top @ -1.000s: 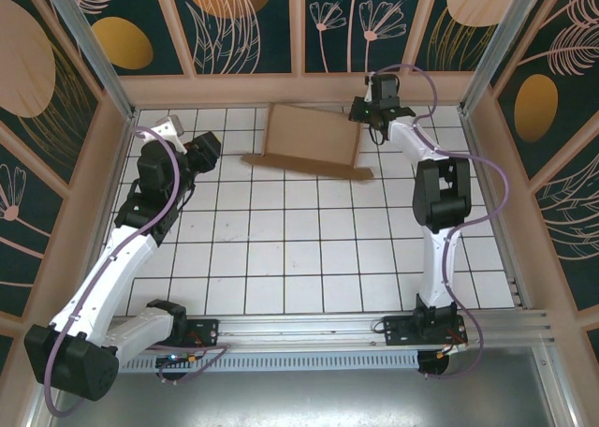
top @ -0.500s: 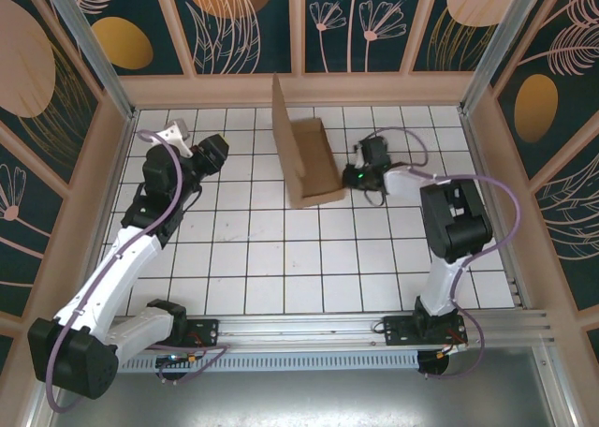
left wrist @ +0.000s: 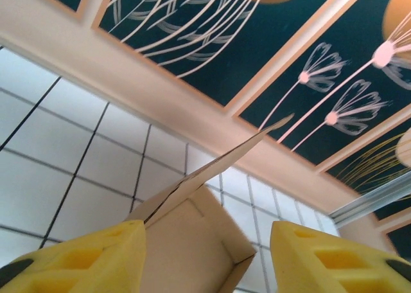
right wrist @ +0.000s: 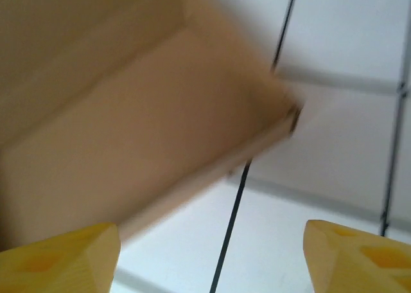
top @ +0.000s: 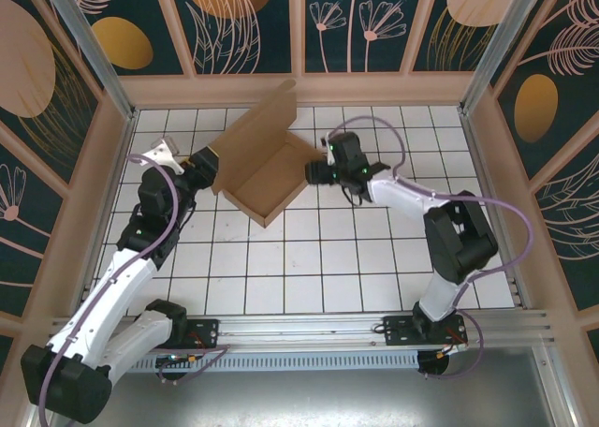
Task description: Fold the paper box
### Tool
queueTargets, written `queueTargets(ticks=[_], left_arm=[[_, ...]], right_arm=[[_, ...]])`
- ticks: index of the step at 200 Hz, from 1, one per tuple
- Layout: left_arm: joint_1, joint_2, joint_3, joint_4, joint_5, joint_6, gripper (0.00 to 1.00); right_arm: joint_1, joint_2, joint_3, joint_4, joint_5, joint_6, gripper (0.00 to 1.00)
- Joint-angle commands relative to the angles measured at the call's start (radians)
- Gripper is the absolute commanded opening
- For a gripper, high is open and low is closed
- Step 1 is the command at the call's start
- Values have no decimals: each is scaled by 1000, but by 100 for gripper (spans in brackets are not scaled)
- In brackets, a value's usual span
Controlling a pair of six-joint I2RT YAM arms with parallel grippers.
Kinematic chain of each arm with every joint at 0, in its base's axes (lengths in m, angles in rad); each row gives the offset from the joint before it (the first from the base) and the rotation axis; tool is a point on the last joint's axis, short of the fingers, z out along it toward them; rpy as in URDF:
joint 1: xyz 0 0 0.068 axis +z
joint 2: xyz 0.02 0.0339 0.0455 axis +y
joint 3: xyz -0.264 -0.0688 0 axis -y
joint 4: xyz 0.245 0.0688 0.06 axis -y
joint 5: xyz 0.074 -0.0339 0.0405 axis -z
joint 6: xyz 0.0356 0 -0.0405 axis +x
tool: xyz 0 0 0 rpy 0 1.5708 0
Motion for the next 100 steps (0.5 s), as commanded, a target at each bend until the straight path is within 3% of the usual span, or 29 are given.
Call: queueTargets(ticks=[1,46,75,100], left_arm=[[-2,28,-28,-23,-32,26,55],[-3,12,-36,-40,-54,22,56],[-2,-3,-39,-47,-69,42,57],[-3,7,-32,-46,-56,43,56]], right_arm=[[-37,160,193,-52,53,-140,83],[-35,507,640,-246,-33,-311,83],[-38,586,744,-310,-30,-346,79],[-39,618,775,-347,-40,-371,68]])
